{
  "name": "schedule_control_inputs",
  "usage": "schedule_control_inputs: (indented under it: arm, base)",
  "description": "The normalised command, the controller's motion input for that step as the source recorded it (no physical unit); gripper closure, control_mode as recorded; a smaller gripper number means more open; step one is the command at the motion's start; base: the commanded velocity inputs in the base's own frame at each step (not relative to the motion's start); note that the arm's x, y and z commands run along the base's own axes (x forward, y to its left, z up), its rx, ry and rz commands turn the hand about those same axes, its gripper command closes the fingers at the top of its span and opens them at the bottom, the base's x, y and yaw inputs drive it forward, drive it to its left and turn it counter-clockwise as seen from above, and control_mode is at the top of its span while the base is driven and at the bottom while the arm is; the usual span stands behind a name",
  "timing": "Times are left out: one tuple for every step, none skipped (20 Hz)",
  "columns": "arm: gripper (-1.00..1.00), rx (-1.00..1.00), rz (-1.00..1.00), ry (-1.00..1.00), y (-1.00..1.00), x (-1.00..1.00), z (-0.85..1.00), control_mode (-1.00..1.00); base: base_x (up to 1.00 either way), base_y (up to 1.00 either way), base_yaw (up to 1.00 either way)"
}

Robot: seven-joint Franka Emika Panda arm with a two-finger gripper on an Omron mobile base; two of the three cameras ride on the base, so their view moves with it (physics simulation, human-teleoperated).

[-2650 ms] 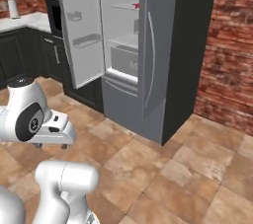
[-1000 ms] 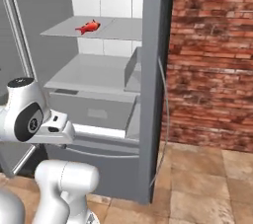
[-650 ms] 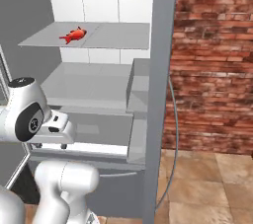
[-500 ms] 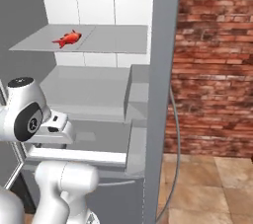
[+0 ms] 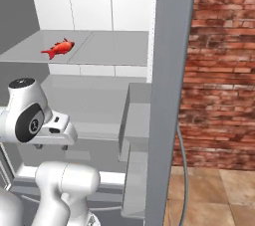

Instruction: Gather the lemon wedge and lemon from the fridge and place them on a tray on the dining counter. Then gather the fishs from the fridge and place them on the other tray.

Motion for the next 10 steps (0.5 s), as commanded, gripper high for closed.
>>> schedule_control_inputs:
  arm:
    - [-1.0, 0.0, 0.0, 0.0, 0.0, 0.0, 0.0, 1.0]
    - [-1.0, 0.0, 0.0, 0.0, 0.0, 0.0, 0.0, 1.0]
    - [-1.0, -0.12, 0.0, -0.4, 0.29, 0.12, 0.3, -1.0]
    - [-1.0, -0.18, 0.0, -0.5, 0.35, 0.21, 0.53, -1.0]
    - [-1.0, -0.17, -0.01, -0.5, 0.27, 0.33, 0.52, -1.0]
    - [-1.0, -0.15, -0.03, -0.48, 0.29, 0.43, 0.48, -1.0]
    - [-1.0, -0.13, -0.03, -0.45, 0.31, 0.53, 0.48, -1.0]
    - [-1.0, -0.08, -0.04, -0.36, 0.31, 0.61, 0.43, -1.0]
    - [-1.0, -0.05, -0.04, -0.33, 0.24, 0.64, 0.53, -1.0]
    - [-1.0, -0.02, -0.03, -0.26, 0.18, 0.68, 0.51, -1.0]
  base:
    - [0.36, 0.36, 0.0]
    - [0.2, 0.32, 0.0]
    - [0.0, 0.0, 0.0]
    - [0.0, 0.0, 0.0]
    - [0.0, 0.0, 0.0]
    - [0.0, 0.0, 0.0]
    - [0.0, 0.0, 0.0]
    - [0.0, 0.0, 0.0]
    - [0.0, 0.0, 0.0]
    - [0.0, 0.0, 0.0]
